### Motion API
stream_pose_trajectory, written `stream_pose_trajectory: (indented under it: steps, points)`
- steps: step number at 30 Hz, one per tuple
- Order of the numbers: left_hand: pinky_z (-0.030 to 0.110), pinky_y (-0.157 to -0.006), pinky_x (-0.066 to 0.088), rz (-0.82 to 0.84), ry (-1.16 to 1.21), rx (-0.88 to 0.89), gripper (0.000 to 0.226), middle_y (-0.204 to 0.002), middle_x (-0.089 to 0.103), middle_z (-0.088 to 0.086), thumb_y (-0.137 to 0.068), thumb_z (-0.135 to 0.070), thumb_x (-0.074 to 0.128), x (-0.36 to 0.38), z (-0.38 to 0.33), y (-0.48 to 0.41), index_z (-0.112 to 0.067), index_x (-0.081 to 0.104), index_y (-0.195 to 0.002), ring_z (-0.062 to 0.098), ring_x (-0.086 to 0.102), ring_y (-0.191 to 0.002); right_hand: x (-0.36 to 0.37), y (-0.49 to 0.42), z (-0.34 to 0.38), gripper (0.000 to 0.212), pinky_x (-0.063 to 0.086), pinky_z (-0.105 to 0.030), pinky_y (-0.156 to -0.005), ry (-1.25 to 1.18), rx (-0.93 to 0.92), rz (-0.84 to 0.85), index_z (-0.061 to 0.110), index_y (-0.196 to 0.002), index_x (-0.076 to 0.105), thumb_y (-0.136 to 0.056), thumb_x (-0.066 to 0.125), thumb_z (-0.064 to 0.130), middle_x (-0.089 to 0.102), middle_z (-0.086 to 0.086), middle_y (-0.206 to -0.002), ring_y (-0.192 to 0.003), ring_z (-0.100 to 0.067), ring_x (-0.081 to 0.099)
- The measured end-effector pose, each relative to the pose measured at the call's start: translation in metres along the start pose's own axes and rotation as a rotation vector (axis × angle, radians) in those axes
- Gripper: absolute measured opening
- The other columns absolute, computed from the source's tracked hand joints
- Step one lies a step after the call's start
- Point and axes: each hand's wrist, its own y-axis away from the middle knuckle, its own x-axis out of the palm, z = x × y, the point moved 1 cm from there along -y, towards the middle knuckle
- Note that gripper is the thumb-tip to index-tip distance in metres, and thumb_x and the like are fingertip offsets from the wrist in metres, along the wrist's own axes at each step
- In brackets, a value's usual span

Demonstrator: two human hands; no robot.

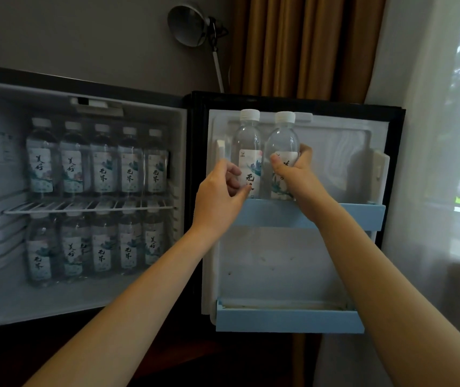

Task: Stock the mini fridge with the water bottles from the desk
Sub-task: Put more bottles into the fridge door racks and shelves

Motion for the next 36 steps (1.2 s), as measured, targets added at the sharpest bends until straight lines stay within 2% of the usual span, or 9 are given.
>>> stream_pose_trajectory:
  steps: [4, 7, 11, 13, 16, 21, 27, 30, 36]
  points:
    - [0.011, -0.064, 0.046, 0.053, 0.097, -0.054, 0.023, -0.075, 0.052, -0.008, -0.081, -0.006, 0.068, -0.008, 0.000, 0.002, -0.017, 0.051, -0.093, 0.003, 0.052, -0.067, 0.001, -0.001, -0.002, 0.044, 0.052, -0.046, -0.092, 0.018, -0.010, -0.084, 0.011, -0.129, 0.035, -0.093, 0.054, 0.028, 0.050, -0.012, -0.122, -0.107, -0.027, 0.057]
    - [0.009, -0.068, 0.047, 0.091, 0.198, -0.108, 0.025, -0.080, 0.053, -0.006, -0.082, -0.002, 0.065, -0.015, 0.000, 0.003, -0.017, 0.052, -0.097, 0.006, 0.054, -0.073, 0.006, 0.004, -0.004, 0.051, 0.042, -0.041, -0.103, 0.027, -0.070, -0.217, 0.012, -0.141, 0.031, -0.096, 0.048, 0.031, 0.036, -0.012, -0.136, -0.120, -0.024, 0.046]
    - [0.007, -0.070, 0.046, 0.085, 0.189, -0.112, 0.025, -0.083, 0.054, -0.007, -0.083, -0.004, 0.063, -0.030, 0.004, 0.008, -0.018, 0.052, -0.100, 0.003, 0.054, -0.075, 0.022, 0.029, -0.001, 0.038, 0.033, -0.033, -0.102, 0.202, -0.371, -0.546, 0.007, -0.129, 0.044, -0.093, 0.046, 0.020, 0.043, -0.010, -0.126, -0.112, -0.013, 0.036]
    - [0.009, -0.068, 0.047, 0.069, 0.178, -0.126, 0.023, -0.083, 0.056, -0.006, -0.083, -0.006, 0.064, -0.041, 0.011, 0.011, -0.020, 0.053, -0.099, 0.004, 0.055, -0.074, 0.039, 0.038, -0.001, 0.032, 0.031, -0.028, -0.098, 0.275, -0.530, -0.594, 0.004, -0.118, 0.051, -0.088, 0.048, 0.015, 0.047, -0.013, -0.117, -0.106, -0.010, 0.032]
    - [0.011, -0.066, 0.046, 0.042, 0.144, -0.176, 0.023, -0.082, 0.056, -0.007, -0.084, -0.008, 0.064, -0.063, 0.026, 0.016, -0.024, 0.053, -0.097, 0.004, 0.055, -0.072, 0.073, 0.046, -0.004, 0.028, 0.024, -0.011, -0.093, 0.372, -0.658, -0.507, 0.002, -0.109, 0.056, -0.085, 0.047, 0.013, 0.051, -0.020, -0.114, -0.107, -0.023, 0.039]
    - [0.013, -0.066, 0.045, -0.007, 0.052, -0.292, 0.021, -0.080, 0.055, -0.008, -0.085, -0.008, 0.063, -0.116, 0.058, 0.027, -0.022, 0.053, -0.096, 0.004, 0.054, -0.070, 0.139, 0.054, -0.013, 0.022, 0.035, -0.030, -0.093, 0.429, -0.758, -0.348, 0.002, -0.104, 0.059, -0.086, 0.048, 0.012, 0.054, -0.019, -0.109, -0.108, -0.025, 0.038]
    - [0.012, -0.067, 0.045, -0.120, -0.088, -0.399, 0.021, -0.077, 0.055, -0.010, -0.084, -0.004, 0.062, -0.197, 0.105, 0.056, -0.021, 0.054, -0.092, 0.000, 0.054, -0.067, 0.237, 0.074, -0.026, 0.021, 0.035, -0.027, -0.083, 0.337, -0.816, -0.085, 0.001, -0.092, 0.062, -0.086, 0.044, 0.011, 0.059, -0.016, -0.092, -0.094, -0.025, 0.045]
    - [0.014, -0.065, 0.044, -0.160, -0.184, -0.469, 0.020, -0.076, 0.054, -0.010, -0.084, -0.004, 0.062, -0.245, 0.126, 0.076, -0.022, 0.056, -0.089, 0.001, 0.052, -0.064, 0.297, 0.091, -0.033, 0.026, 0.037, -0.027, -0.071, 0.259, -0.769, 0.136, 0.000, -0.089, 0.062, -0.085, 0.041, 0.014, 0.061, -0.015, -0.082, -0.080, -0.032, 0.057]
    - [0.006, -0.064, 0.042, -0.236, -0.421, -0.661, 0.015, -0.076, 0.054, -0.008, -0.085, -0.002, 0.059, -0.361, 0.160, 0.129, -0.014, 0.059, -0.094, 0.003, 0.053, -0.070, 0.418, 0.147, -0.037, 0.026, 0.046, -0.037, -0.062, 0.140, -0.656, 0.463, 0.007, -0.095, 0.065, -0.084, 0.044, 0.017, 0.067, -0.014, -0.079, -0.075, -0.035, 0.063]
